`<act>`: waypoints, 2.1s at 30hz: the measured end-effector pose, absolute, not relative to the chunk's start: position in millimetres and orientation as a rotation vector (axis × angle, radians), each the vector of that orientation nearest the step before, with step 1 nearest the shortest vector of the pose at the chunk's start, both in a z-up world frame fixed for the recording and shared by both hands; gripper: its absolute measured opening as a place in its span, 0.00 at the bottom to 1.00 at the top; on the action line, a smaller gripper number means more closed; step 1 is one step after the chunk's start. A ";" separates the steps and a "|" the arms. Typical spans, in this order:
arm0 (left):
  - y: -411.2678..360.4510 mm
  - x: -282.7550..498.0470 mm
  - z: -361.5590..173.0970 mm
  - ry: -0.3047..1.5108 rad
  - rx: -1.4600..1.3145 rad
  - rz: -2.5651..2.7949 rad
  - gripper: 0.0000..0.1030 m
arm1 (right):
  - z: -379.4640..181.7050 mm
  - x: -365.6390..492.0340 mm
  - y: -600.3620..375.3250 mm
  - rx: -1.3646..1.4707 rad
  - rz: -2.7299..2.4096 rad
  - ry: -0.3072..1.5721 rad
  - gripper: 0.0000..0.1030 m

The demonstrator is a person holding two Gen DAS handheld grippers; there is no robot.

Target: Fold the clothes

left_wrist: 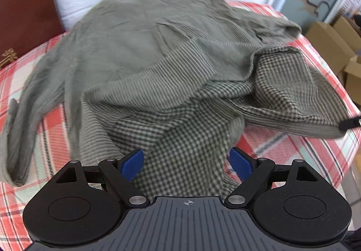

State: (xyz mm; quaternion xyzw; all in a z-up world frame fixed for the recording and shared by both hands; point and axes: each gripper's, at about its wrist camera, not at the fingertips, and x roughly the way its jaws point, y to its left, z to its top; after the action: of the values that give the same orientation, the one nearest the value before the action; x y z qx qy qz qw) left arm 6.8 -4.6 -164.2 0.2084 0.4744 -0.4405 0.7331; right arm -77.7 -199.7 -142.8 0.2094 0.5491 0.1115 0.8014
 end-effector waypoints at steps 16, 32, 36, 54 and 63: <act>12.2 -99.1 -176.1 0.967 0.607 -0.749 0.88 | -178.5 -102.7 -192.5 0.359 0.416 1.268 0.04; 45.3 -97.1 -174.6 1.041 0.560 -0.635 0.00 | -170.1 -72.6 -197.1 0.269 0.443 1.142 0.35; 47.4 -98.3 -175.7 1.043 0.594 -0.645 0.00 | -172.4 -36.0 -175.9 0.172 0.407 1.076 0.45; 49.3 -83.4 -182.0 1.042 0.567 -0.728 0.00 | -149.2 -83.6 -179.7 0.264 0.252 1.141 0.02; 56.8 -87.7 -181.1 1.045 0.588 -0.778 0.29 | -188.0 -116.1 -174.6 0.307 0.113 1.241 0.06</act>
State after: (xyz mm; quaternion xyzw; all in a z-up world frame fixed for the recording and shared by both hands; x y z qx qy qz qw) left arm -87.7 56.8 -181.1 0.2698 0.4792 -0.3568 0.7552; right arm -116.1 -174.6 -188.0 0.1433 0.5788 0.0525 0.8011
